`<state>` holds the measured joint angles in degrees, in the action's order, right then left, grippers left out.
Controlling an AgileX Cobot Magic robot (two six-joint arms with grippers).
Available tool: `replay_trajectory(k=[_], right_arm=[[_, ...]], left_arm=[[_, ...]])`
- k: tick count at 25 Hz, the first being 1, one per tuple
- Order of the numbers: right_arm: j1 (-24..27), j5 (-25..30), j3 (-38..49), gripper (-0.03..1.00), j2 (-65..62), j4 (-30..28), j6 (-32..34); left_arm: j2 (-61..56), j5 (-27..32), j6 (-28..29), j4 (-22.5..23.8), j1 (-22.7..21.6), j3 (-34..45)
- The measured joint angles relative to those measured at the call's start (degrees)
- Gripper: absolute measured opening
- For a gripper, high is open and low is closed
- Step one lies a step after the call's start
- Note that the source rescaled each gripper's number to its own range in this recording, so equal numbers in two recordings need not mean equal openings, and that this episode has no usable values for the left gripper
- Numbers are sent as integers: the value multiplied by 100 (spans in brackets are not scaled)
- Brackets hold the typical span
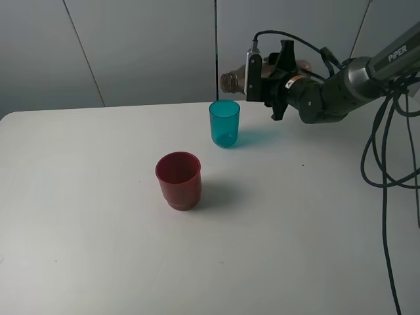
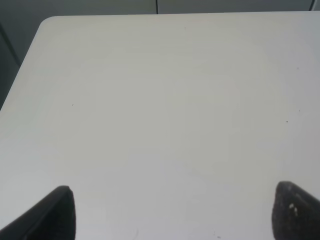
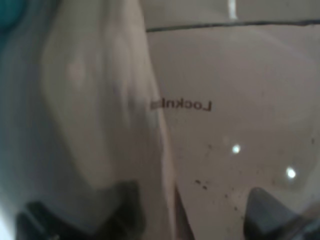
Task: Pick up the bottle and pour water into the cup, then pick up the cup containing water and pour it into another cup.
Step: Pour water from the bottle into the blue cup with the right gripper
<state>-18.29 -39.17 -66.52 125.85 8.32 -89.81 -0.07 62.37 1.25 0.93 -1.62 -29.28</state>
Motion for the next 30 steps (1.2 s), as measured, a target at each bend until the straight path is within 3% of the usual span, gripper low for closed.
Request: replay_trajectory(k=[30], right_arm=[[0, -22, 0, 1, 0, 0, -1330]], left_arm=[[0, 0, 0, 0, 0, 0]])
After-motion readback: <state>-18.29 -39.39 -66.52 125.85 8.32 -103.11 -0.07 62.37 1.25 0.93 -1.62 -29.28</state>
